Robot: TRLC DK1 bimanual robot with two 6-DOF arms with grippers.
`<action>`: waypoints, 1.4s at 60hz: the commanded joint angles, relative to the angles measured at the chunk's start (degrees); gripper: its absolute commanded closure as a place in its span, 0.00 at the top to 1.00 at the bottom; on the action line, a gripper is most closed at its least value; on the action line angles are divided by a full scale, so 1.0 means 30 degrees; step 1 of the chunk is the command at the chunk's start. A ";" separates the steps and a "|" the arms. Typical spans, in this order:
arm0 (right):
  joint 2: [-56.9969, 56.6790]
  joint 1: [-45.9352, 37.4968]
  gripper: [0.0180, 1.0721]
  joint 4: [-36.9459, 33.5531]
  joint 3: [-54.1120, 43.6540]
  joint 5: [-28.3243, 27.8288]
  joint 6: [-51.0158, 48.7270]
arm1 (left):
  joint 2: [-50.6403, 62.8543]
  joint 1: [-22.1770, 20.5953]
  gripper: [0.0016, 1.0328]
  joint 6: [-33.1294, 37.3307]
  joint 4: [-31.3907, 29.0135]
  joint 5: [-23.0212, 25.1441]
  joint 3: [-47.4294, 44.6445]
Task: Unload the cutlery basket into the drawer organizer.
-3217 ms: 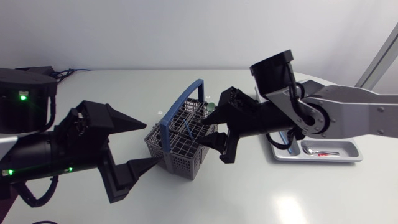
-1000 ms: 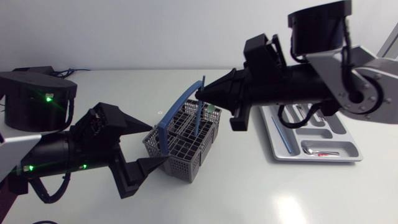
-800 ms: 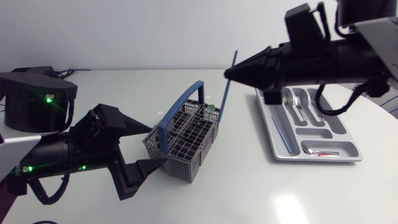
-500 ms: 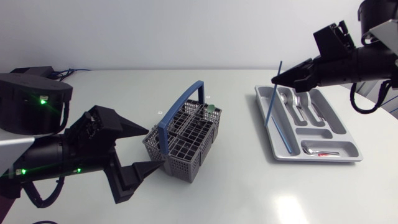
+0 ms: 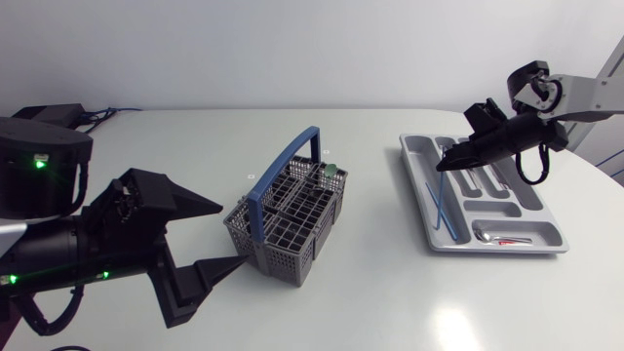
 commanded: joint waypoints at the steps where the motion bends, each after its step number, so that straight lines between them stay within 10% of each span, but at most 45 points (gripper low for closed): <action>1: 0.1451 -0.0048 0.05 -0.0528 0.0883 0.0425 0.0673 | -0.0463 0.0090 0.95 -0.0220 -0.0170 -0.0167 -0.0195; 17: 0.4088 0.0011 0.08 -0.0704 0.2670 0.1334 0.1582 | -0.0727 0.0647 0.95 -0.0190 -0.0199 -0.0225 -0.0840; 27: 0.3063 -0.0018 0.72 0.0029 0.2172 0.2300 0.1728 | -0.0727 0.1145 0.95 -0.0161 -0.0111 -0.0372 -0.1396; 33: 0.1159 0.0304 0.83 0.0849 0.1205 0.2330 0.1816 | -0.0727 0.1438 0.95 -0.0161 0.0006 -0.0489 -0.1748; 84: 0.3737 0.8800 0.83 0.2958 0.3256 0.1539 0.4775 | 0.7183 0.3899 0.95 -0.0454 0.7096 -0.2921 -0.2451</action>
